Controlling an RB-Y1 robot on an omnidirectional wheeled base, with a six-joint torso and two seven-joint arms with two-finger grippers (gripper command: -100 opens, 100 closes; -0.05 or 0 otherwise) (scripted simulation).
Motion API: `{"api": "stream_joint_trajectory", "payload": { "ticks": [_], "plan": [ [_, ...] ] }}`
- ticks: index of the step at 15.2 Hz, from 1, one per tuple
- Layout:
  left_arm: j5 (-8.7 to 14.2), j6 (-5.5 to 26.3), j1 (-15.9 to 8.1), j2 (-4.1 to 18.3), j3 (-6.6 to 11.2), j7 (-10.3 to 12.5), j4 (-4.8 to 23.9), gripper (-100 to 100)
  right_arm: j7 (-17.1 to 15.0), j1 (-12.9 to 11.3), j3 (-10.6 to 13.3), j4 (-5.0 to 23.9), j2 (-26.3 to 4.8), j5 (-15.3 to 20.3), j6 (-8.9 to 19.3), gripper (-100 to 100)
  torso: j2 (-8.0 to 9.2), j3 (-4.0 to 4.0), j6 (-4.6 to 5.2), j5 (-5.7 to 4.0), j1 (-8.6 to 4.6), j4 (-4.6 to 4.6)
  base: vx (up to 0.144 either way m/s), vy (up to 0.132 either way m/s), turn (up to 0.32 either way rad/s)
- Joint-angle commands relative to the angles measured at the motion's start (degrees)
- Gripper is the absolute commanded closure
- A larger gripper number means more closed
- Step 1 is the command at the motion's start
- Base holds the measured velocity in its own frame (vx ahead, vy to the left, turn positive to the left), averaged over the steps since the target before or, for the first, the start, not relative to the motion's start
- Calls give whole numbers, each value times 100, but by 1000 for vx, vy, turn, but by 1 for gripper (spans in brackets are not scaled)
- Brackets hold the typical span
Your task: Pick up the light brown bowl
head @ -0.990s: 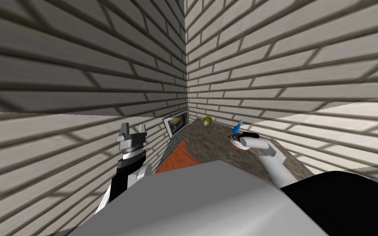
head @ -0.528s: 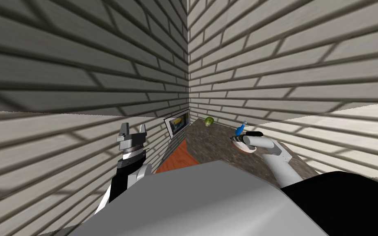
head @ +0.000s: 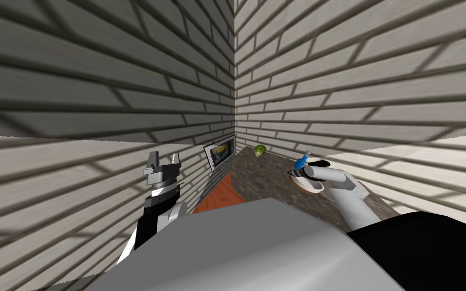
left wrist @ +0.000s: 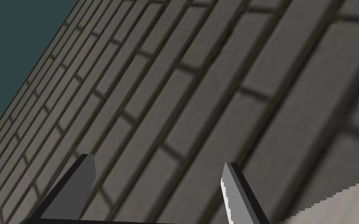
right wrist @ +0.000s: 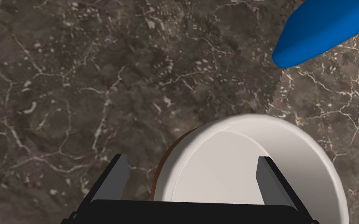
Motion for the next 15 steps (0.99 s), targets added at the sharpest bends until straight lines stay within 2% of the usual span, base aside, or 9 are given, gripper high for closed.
{"api": "stream_joint_trajectory", "payload": {
  "ticks": [1, 2, 3, 5, 6, 7, 10, 14, 15],
  "plan": [
    [0, 0, 0, 0, 0, 0, 0, 0, -228, -19, -91, 71, -51, -71, 286, -100, 0, 0, 0, 0, 0, 0, 37, 10, 57],
    [0, 0, 0, 0, 0, 0, 0, 0, -228, -19, -91, 71, -51, -71, 320, -100, -1, -1, 0, 0, 0, 0, 25, 6, 17],
    [0, 0, 0, 0, 0, 0, 0, 0, -459, -53, -208, 182, -126, -164, 507, -100, 1, 0, 1, -1, -1, 0, 29, 8, 39],
    [0, 0, 0, 0, 0, 0, 0, 0, -477, -53, -208, 182, -126, -164, 617, -100, 1, 1, 1, 0, 0, 0, 27, 8, 37],
    [0, 0, 0, 0, 0, 0, 0, 0, -709, -84, -317, 286, -195, -251, 832, -100, 3, 2, 1, -1, -1, 0, 24, 6, 38],
    [0, 0, 0, 0, 0, 0, 0, 0, -709, -84, -317, 286, -195, -251, 894, -100, 4, 2, 1, 0, -1, 1, 27, 5, 43],
    [0, 0, 0, 0, 0, 0, 0, 0, -1115, -137, -511, 471, -316, -404, 1289, -100, 1, 0, 1, -1, -2, 0, 34, 4, 54],
    [0, 0, 0, 0, 0, 0, 0, 0, -1448, -178, -667, 620, -412, -525, 1744, -100, 2, 1, 1, -1, -3, 0, 29, 2, 38],
    [0, 0, 0, 0, 0, 0, 0, 0, -1448, -178, -667, 620, -412, -525, 1777, -100, 2, 1, 1, -1, -3, 0, 24, 0, 29]
  ]
}}
